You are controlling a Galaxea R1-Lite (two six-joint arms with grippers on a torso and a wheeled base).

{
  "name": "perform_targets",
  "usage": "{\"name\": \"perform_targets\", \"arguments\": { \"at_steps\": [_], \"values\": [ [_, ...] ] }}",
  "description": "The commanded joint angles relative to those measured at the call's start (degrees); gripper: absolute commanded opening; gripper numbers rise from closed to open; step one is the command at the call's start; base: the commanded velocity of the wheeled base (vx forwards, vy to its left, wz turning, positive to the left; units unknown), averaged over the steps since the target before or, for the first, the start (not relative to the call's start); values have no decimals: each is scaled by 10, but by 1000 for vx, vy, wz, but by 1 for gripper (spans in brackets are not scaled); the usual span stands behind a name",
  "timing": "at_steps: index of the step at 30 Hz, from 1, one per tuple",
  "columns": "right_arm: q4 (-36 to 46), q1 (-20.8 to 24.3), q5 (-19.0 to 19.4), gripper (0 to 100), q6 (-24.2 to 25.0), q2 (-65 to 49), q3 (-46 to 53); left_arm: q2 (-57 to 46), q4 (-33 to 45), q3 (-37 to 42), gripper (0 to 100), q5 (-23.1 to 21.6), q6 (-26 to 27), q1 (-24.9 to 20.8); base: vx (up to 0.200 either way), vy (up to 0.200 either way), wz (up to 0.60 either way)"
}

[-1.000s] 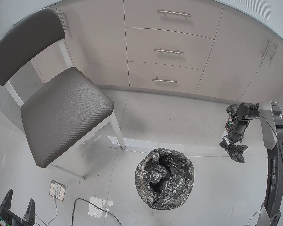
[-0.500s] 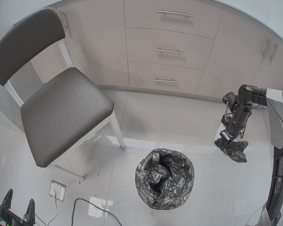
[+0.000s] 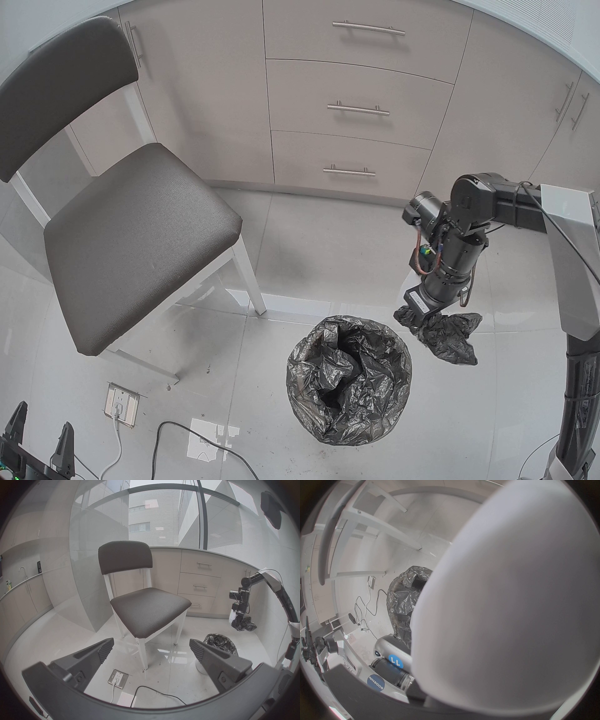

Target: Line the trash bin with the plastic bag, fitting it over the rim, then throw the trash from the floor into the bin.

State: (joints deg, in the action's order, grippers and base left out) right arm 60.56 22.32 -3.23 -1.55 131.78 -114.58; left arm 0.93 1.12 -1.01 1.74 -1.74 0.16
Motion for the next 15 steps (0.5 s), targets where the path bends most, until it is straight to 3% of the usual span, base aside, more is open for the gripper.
{"name": "perform_targets", "arguments": {
  "at_steps": [1, 8, 15],
  "values": [
    [-4, 76, -24, 0, 33, 37, 0, -9, 0, 6, 100, 0, 0, 0, 0, 0, 0],
    [-64, 140, -59, 0, 32, 91, 0, -9, 0, 6, 100, 0, 0, 0, 0, 0, 0],
    [-69, 174, -78, 0, 28, 118, 0, -9, 0, 6, 100, 0, 0, 0, 0, 0, 0]
  ]
}}
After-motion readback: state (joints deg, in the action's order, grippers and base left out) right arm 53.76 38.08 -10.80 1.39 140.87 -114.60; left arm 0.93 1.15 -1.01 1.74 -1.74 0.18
